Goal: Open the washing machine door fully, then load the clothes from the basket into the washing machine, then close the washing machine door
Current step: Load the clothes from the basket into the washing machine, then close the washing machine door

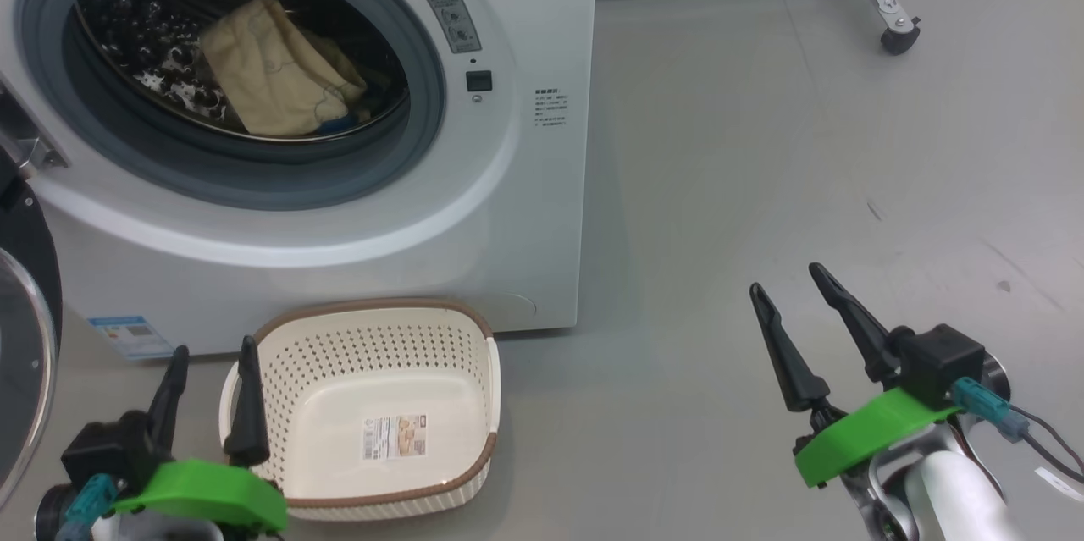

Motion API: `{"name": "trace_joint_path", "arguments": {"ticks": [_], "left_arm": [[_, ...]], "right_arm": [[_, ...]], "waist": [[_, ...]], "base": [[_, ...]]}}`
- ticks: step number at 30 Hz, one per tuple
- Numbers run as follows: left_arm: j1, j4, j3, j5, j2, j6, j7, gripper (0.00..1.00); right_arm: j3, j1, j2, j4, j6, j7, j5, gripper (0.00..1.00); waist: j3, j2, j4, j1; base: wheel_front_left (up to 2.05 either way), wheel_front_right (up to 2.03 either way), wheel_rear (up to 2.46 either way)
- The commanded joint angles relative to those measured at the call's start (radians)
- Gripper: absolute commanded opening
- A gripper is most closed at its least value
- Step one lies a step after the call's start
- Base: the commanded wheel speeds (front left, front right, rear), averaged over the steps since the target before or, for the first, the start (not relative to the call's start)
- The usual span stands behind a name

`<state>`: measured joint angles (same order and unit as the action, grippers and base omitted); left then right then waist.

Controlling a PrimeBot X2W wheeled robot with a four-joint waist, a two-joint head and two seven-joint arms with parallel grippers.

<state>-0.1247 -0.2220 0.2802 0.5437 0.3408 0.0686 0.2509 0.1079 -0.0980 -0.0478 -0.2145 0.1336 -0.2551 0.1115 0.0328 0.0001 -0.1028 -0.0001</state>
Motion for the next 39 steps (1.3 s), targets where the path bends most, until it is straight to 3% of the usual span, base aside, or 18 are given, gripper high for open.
{"name": "trace_joint_path", "arguments": {"ticks": [1, 12, 24, 39], "left_arm": [[-0.01, 0.045, -0.062, -0.029, 0.0, -0.012, 0.011, 1.0], [0.085, 0.094, -0.182, -0.122, -0.119, -0.105, 0.011, 1.0], [0.093, 0.069, -0.225, -0.237, -0.17, -0.157, 0.011, 1.0], [0.086, 0.047, -0.26, -0.279, -0.206, -0.189, 0.011, 1.0]], "right_arm": [[0.014, -0.014, -0.002, 0.024, -0.003, -0.007, -0.001, 1.0], [-0.026, -0.01, -0.002, -0.021, -0.003, -0.007, 0.004, 1.0], [-0.031, -0.014, -0.002, -0.036, -0.003, -0.007, 0.005, 1.0], [-0.028, -0.014, -0.002, -0.045, -0.003, -0.007, -0.001, 1.0]], "waist": [[-0.01, -0.0001, 0.002, 0.0001], [-0.029, -0.0001, -0.003, 0.0001], [-0.027, -0.0001, -0.007, 0.0001], [-0.028, -0.0001, -0.008, 0.0001]], "base": [[0.0, 0.0, 0.0], [0.0, 0.0, 0.0], [0.0, 0.0, 0.0], [0.0, 0.0, 0.0]]}}
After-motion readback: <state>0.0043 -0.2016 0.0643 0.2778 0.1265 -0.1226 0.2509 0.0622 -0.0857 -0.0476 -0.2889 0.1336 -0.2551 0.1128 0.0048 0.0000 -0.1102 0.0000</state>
